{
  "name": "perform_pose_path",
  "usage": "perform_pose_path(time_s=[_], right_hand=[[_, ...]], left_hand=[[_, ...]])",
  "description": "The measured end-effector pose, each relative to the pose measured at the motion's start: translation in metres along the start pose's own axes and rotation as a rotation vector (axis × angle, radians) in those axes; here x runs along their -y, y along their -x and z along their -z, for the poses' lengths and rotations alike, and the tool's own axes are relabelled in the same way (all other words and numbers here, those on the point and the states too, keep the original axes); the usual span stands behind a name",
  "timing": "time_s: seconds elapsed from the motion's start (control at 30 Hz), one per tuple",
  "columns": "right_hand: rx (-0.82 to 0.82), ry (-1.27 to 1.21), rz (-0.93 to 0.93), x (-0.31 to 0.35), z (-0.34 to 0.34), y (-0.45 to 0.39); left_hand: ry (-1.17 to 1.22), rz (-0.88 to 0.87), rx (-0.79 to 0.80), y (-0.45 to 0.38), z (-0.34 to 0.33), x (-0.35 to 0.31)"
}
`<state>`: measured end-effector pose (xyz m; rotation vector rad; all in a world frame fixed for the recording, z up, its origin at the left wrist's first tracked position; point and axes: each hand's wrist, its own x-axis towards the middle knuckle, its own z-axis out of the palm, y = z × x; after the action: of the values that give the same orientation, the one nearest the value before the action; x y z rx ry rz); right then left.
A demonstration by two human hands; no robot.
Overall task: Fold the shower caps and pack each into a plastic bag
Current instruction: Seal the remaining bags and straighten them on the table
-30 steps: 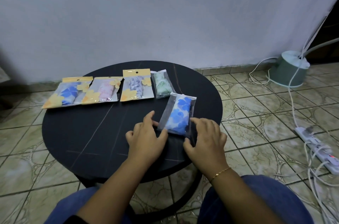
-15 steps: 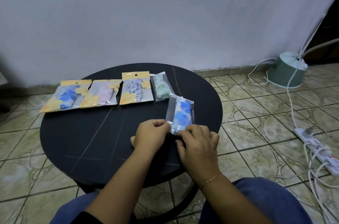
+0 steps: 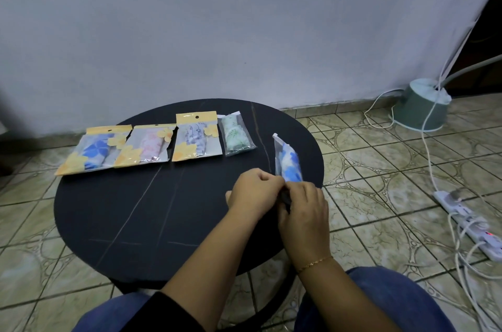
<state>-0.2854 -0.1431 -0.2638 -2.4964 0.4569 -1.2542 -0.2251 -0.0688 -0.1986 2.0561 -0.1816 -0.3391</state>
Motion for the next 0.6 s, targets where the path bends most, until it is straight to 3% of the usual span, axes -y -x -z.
perform_pose_path(time_s=[0.17,0.37,0.6], right_hand=[[-0.037,-0.270,-0.198,0.000,0.005,-0.012],[-0.138,-0.576,-0.793,-0.005,0.010,-0.046],[-0.119,-0.808,-1.253,-0.024,-0.007,-0.081]], left_hand=[[-0.021,-0.118,0.046,-0.003,-0.010,-0.006],[-0.001,-0.249,0.054,-0.011,-0.015,0.011],[-0.450,-0.373,-0.072,-0.039,0.009,0.035]])
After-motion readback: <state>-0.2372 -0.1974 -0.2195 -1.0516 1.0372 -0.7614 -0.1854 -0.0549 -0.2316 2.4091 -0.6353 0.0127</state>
